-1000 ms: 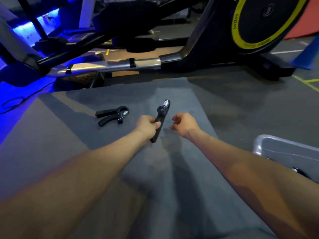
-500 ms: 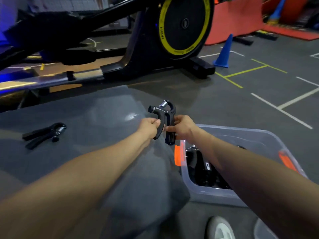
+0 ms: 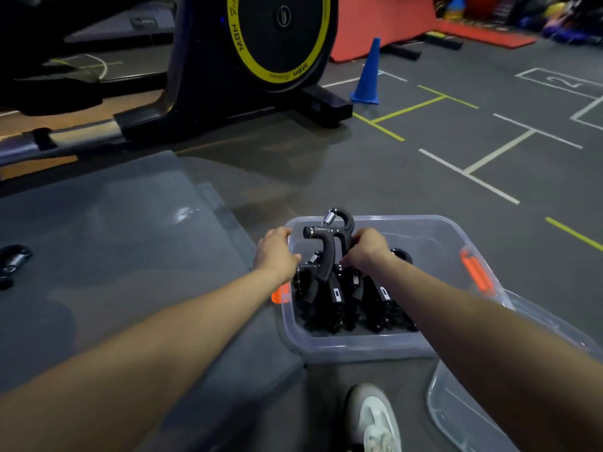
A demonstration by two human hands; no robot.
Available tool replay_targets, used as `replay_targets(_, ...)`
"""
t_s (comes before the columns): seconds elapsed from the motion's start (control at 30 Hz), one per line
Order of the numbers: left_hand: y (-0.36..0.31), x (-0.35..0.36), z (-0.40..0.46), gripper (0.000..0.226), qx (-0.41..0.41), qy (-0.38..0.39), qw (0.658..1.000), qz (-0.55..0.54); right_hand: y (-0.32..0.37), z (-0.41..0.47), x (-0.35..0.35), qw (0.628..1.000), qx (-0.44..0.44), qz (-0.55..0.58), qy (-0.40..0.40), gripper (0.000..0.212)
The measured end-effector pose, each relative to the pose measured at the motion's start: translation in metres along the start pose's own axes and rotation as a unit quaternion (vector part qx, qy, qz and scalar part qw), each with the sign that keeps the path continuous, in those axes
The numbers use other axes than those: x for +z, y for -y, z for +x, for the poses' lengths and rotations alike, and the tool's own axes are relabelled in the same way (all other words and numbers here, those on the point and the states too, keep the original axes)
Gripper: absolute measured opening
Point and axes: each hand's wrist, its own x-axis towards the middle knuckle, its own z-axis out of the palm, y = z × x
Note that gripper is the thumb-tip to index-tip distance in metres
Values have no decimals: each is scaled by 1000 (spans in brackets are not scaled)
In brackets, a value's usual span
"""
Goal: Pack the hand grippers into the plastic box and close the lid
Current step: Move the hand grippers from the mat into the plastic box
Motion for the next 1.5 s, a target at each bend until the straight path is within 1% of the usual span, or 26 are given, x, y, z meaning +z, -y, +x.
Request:
replay_targets(0.07,3,5,2,63,15,6,999,50,-8,6,8,1000,17,-13,4,34)
replay_targets(0.13,7,9,5,68,20,22,997,77,-14,12,18,1000,24,-15,8,35)
replay_targets(0.23,16,16,10,68,26,41,994,95,-21,21,28,999,32,-28,14,32)
replay_targets(0.47,27,18,15,67,31,48,997,44,-23,33,40,998,35,-44,37,40)
replay_targets(0.57,30,18,16,68,39,50,997,38,-23,36,48,999,27,-27,37,37)
replay_targets(0.6,31,18,16,69,40,52,997,37,-24,36,51,999,26,-16,36,38)
replay_targets(0.63,32,18,16,70,41,54,997,35,-26,37,53,999,28,6,35,43)
replay_targets(0.73,32,17,17,72,40,59,997,34,-33,36,56,991,43,117,42,56)
replay_targets(0.8,32,18,18,73,39,60,997,34,-36,37,56,987,40,146,53,59)
replay_targets(0.87,31,18,18,73,37,61,997,36,-36,37,54,986,39,146,63,61)
replay_targets(1.0,32,16,18,72,34,73,996,41,-29,34,50,992,17,88,87,60)
replay_targets(1.07,31,15,18,72,37,81,995,46,-23,33,48,994,0,74,79,58)
replay_targets(1.1,31,14,18,72,39,85,995,47,-21,33,48,995,-8,81,65,57)
replay_targets(1.17,31,10,16,69,36,88,995,41,-13,33,46,990,-18,132,39,55)
replay_targets(1.23,31,2,16,66,37,79,996,36,1,28,43,982,-33,182,33,55)
replay_targets(1.33,39,-23,17,62,27,40,998,28,33,21,42,973,-68,218,36,55)
replay_targets(1.5,87,-88,18,52,-17,-42,998,34,97,11,77,973,-128,186,50,52)
